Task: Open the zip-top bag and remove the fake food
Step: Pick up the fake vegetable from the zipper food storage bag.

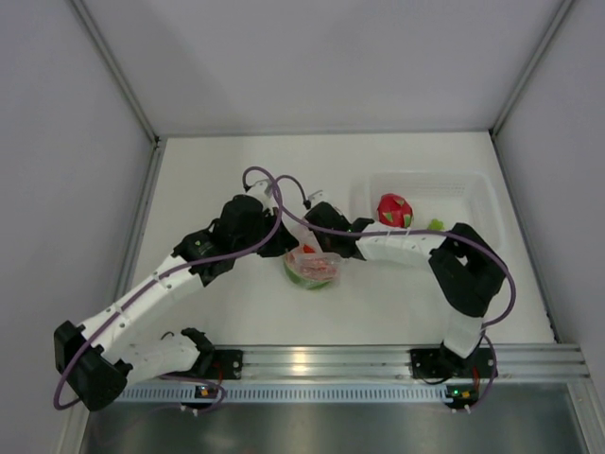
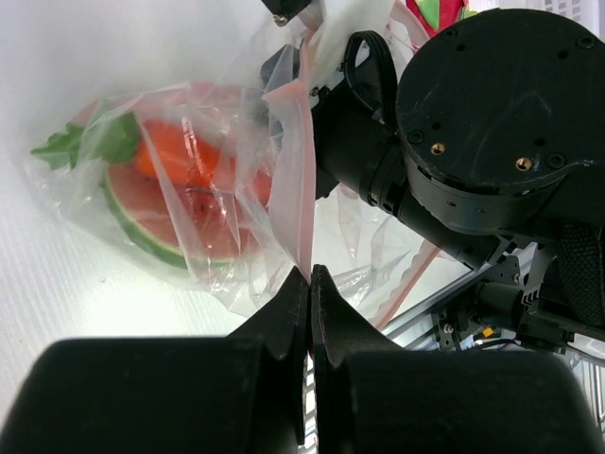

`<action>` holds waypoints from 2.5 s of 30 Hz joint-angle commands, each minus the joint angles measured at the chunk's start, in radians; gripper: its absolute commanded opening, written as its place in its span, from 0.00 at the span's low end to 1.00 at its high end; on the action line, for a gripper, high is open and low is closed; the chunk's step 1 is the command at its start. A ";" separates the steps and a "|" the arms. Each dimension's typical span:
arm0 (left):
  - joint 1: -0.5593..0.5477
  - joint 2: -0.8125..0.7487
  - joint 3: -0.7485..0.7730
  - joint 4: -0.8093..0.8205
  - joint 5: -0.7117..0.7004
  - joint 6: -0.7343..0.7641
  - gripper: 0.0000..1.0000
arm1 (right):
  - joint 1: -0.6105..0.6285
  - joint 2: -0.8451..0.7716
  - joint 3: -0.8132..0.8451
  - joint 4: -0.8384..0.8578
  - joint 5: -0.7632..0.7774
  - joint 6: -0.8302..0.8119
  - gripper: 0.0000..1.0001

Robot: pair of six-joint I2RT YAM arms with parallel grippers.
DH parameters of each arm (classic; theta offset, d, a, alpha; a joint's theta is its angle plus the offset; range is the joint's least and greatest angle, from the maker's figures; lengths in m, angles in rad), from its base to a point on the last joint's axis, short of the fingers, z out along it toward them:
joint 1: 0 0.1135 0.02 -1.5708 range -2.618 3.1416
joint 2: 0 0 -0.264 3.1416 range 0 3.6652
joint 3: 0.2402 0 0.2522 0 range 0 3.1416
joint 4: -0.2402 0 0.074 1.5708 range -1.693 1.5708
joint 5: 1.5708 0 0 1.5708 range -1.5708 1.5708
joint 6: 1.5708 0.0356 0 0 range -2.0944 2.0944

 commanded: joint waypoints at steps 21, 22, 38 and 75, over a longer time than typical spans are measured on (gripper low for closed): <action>0.001 -0.009 -0.055 0.065 0.003 0.030 0.00 | -0.039 -0.268 -0.167 0.123 -0.332 0.113 0.04; 0.001 -0.011 -0.058 0.074 0.020 0.030 0.00 | -0.032 -0.261 -0.155 0.123 -0.332 0.106 0.05; 0.001 -0.034 -0.151 0.215 0.006 -0.110 0.00 | 0.101 -0.127 -0.078 0.172 -0.148 -0.078 0.08; 0.001 -0.026 -0.184 0.215 0.052 -0.033 0.00 | 0.046 0.154 0.017 0.168 -0.177 -0.207 0.52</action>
